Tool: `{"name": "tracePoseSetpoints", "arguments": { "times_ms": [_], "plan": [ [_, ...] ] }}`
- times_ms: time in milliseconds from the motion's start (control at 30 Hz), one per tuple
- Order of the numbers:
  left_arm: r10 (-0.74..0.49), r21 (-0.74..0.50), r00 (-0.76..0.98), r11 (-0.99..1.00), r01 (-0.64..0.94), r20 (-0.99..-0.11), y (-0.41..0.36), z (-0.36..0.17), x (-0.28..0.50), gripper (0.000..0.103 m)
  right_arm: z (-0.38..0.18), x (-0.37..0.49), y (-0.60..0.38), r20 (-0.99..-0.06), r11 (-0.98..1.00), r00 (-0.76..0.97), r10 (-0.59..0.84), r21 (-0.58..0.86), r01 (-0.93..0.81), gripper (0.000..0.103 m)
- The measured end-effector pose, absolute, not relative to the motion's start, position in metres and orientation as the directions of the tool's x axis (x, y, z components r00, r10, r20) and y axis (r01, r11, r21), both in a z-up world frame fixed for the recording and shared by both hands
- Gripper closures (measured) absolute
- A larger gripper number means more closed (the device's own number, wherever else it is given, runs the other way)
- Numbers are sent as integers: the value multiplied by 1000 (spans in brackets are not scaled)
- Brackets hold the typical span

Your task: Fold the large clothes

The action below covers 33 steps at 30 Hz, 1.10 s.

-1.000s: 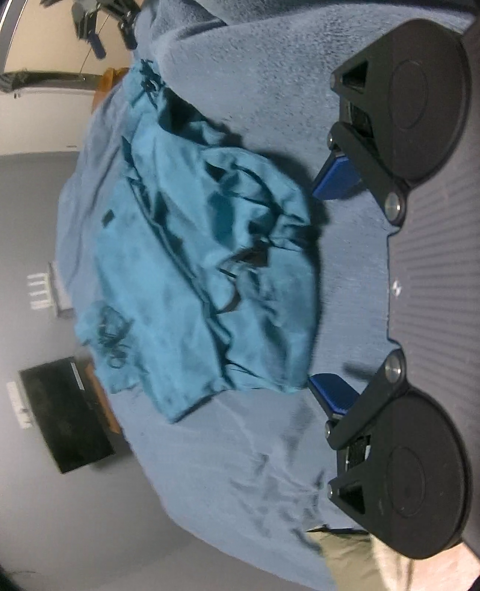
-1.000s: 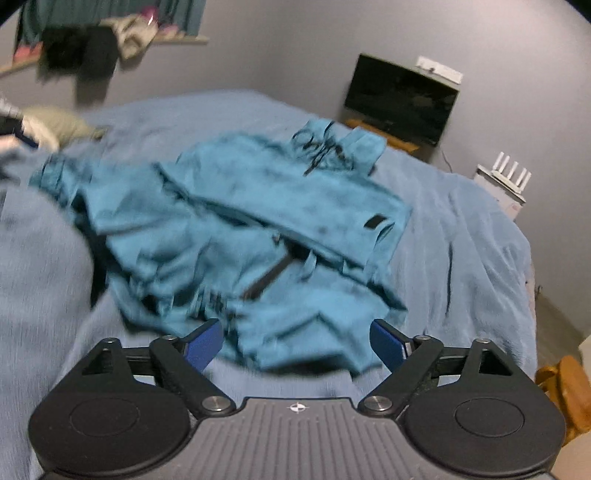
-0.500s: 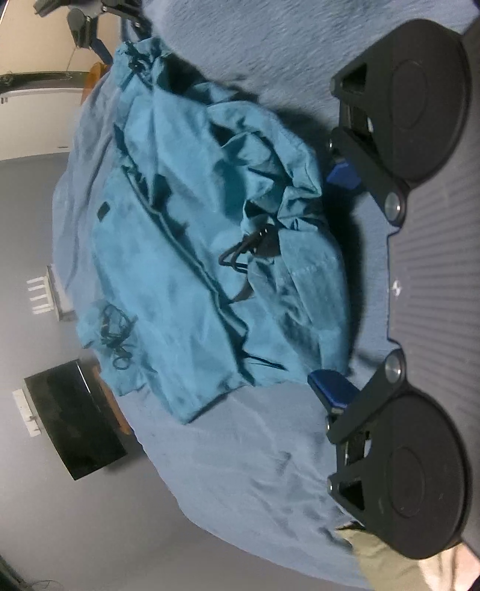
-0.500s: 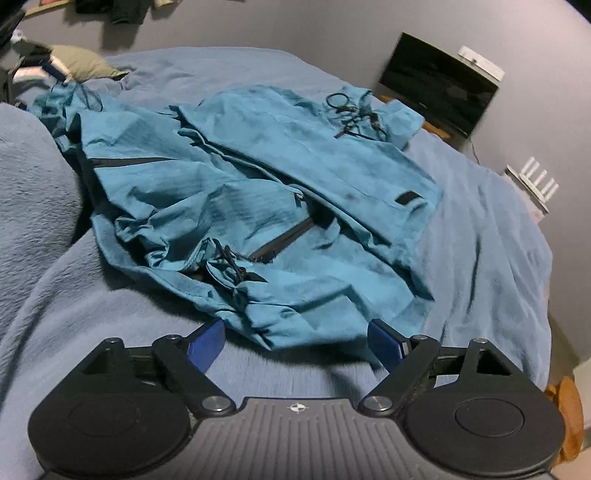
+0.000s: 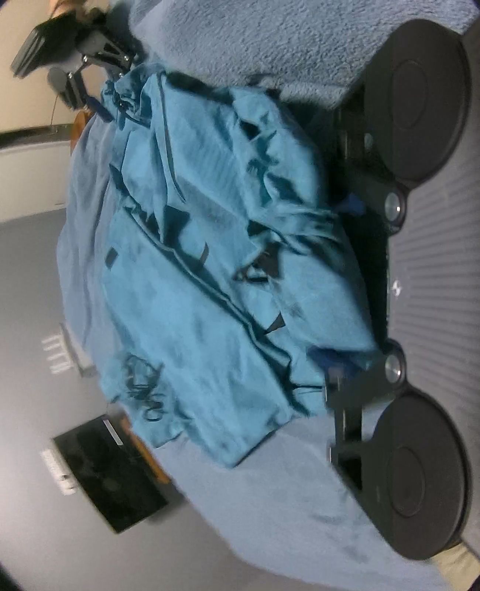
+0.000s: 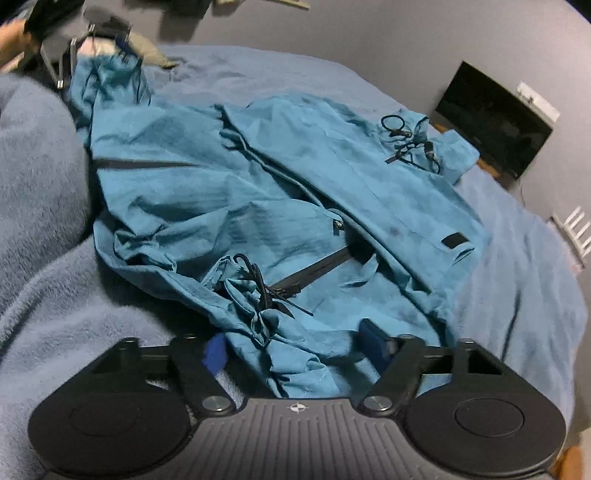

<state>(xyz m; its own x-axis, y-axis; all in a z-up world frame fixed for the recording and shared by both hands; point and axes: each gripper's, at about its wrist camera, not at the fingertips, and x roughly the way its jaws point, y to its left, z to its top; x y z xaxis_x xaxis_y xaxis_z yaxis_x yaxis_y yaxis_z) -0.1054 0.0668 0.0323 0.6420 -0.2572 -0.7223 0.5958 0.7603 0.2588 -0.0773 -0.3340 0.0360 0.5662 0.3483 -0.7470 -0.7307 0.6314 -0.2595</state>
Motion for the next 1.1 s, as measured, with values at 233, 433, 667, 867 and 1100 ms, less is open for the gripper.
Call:
{"name": "tracePoseSetpoints", "arguments": {
  "times_ms": [233,433,667,867,1100],
  "plan": [
    [-254,104,675,891,441,-693,97,45,-63,66,61,-51,-371,-613,813,665,427,-62,-579,57],
    [-159,91,747,955,283,-646,99,60,-2,73,78,13,-374,-487,916,784,384,97,-389,61],
    [20,103,818,993,48,-575,96,62,80,74,63,106,-355,-421,966,874,240,188,-175,64],
    [44,58,809,998,-12,-586,107,27,139,74,34,157,-351,-388,967,905,174,240,-83,64],
    [-49,-22,756,999,46,-653,124,-21,175,67,-8,192,-359,-451,942,851,268,310,-133,54]
  ]
}}
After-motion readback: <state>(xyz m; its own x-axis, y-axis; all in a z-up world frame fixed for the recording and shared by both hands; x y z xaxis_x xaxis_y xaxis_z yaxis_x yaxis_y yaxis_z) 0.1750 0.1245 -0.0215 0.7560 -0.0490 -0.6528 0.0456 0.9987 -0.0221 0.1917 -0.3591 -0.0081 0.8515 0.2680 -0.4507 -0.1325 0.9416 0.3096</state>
